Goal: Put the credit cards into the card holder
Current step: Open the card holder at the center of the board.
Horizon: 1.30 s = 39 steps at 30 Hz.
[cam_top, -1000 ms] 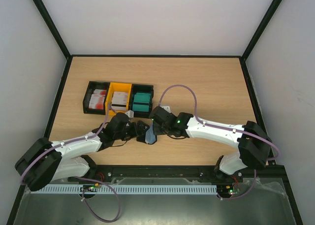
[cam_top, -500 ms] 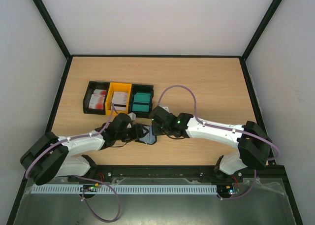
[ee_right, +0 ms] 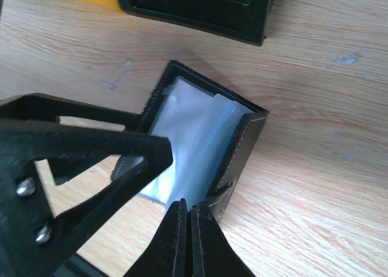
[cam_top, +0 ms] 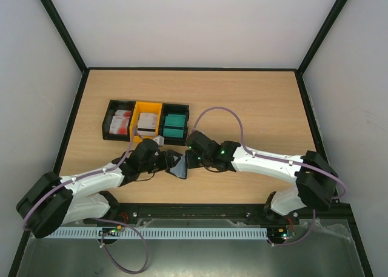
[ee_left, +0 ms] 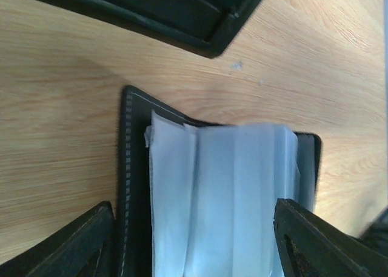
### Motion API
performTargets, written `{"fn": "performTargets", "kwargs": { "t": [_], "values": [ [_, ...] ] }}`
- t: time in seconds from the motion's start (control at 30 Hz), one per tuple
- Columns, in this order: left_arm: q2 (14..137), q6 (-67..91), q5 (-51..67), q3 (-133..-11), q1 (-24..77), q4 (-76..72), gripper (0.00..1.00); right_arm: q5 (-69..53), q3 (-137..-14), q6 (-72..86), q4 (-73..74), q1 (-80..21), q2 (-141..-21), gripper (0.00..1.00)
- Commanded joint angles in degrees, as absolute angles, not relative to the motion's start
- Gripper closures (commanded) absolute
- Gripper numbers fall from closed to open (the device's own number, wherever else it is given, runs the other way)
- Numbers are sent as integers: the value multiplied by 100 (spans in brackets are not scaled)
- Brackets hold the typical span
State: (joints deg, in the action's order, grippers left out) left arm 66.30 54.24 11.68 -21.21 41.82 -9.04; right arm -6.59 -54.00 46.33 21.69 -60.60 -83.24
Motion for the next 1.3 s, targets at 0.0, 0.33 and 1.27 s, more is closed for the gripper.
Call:
{"fn": "performTargets", "kwargs": {
  "t": [0.0,0.33,1.27],
  "values": [
    [6356,5577,230,-2235,4175,-115,29,-825,-5278,4562,1857,-6046,-8045,98],
    [6017,5572,-184,-2219,4166,242,29,466,-5121,4753,2621,-6047,-8173,98],
    [6745,6036,1498,-1822,4192,-1500,44,190,-5021,4845,2292,-6043,-7921,51]
  ]
}}
